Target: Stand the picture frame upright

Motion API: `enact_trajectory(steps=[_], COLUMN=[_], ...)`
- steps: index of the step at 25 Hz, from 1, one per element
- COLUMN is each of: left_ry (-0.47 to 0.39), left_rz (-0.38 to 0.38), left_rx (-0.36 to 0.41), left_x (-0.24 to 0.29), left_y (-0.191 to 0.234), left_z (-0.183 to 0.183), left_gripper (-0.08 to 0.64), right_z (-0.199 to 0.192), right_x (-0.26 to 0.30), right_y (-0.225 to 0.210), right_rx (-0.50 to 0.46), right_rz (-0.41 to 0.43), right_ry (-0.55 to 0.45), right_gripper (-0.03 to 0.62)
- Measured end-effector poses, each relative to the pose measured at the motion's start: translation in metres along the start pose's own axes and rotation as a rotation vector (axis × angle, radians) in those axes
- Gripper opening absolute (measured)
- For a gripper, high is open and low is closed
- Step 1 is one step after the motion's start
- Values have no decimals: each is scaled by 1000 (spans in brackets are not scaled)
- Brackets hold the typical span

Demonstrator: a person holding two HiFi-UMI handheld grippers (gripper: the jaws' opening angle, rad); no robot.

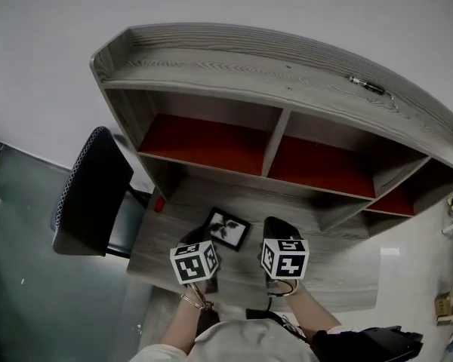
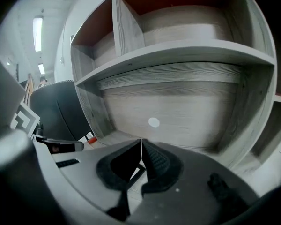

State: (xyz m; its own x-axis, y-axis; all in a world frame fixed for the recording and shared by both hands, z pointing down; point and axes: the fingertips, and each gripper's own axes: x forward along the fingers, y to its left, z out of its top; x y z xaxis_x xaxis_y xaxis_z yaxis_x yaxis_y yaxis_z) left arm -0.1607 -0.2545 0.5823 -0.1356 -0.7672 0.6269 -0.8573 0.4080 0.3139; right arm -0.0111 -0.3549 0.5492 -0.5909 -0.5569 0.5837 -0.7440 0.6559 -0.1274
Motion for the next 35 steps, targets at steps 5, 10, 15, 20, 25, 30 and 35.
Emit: enact_trajectory(steps=[5, 10, 15, 20, 25, 30, 35], left_ry=[16, 20, 37, 24, 32, 46, 63], left_rz=[64, 82, 122, 152, 181, 195, 190], left_rx=[-40, -93, -160, -248, -279, -313, -335], left_x=[1, 7, 19, 35, 48, 55, 63], left_y=[-2, -4, 5, 11, 16, 20, 17], left_z=[-26, -51, -76, -90, -100, -106, -107], left_gripper=[12, 12, 12, 14, 14, 15, 109], right_z=[-19, -40, -64, -79, -89, -98, -102], right_x=[17, 30, 40, 49, 60, 62, 64], right_y=[-9, -11, -10, -14, -16, -21, -25], right_rx=[-23, -43, -59, -62, -61, -59, -56], right_rz=[53, 87, 112, 119, 119, 116, 116], right_ry=[52, 93, 139, 158, 171, 182, 191], right_gripper=[32, 32, 32, 32, 32, 32, 32])
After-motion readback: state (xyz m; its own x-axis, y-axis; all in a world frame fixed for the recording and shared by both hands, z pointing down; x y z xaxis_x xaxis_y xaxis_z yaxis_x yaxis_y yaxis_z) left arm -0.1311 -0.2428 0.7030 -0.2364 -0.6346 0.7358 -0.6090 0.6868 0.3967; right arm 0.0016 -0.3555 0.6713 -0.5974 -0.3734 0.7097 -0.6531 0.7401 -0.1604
